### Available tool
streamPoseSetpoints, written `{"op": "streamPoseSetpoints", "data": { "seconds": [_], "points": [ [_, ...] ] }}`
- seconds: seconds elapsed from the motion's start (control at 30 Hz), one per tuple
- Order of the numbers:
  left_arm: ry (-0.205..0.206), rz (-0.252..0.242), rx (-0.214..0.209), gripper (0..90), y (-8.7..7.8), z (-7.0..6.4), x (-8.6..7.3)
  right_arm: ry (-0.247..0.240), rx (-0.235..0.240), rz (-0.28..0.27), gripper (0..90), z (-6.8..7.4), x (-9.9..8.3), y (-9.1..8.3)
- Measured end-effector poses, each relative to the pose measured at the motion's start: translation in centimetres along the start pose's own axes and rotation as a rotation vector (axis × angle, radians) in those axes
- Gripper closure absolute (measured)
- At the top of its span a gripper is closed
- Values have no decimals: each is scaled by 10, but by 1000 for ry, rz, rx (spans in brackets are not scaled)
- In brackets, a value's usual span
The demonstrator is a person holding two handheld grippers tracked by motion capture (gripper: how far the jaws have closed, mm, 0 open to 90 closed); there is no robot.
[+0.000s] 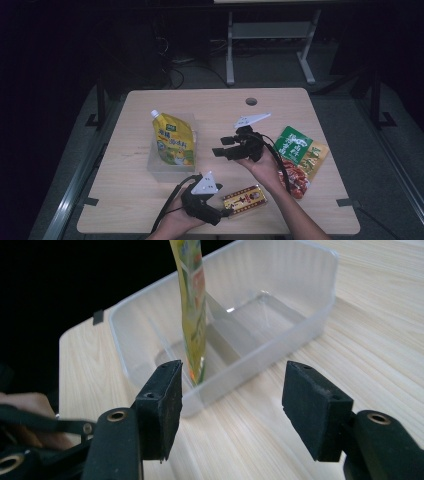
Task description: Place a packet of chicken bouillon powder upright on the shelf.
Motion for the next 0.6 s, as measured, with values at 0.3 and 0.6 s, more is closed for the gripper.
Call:
{"op": "streamPoseSetpoints", "data": {
  "seconds": [0.3, 0.6],
  "points": [
    [24, 8, 19, 193, 3, -4, 2, 38, -21, -11, 378, -9, -20, -23],
    [49, 24, 32, 187, 9, -6, 5, 48, -37, -11, 370, -11, -40, -33]
  ]
}}
Point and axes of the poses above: each handheld gripper's, and its own axes: y roughly forward along the jaws, x roughly out of its top, z roughly to its left, the point moved 1 cm from there along y, roughly forward along the jaws, and after that the axes turned 10 degrees about z, right-handed, at the moved point
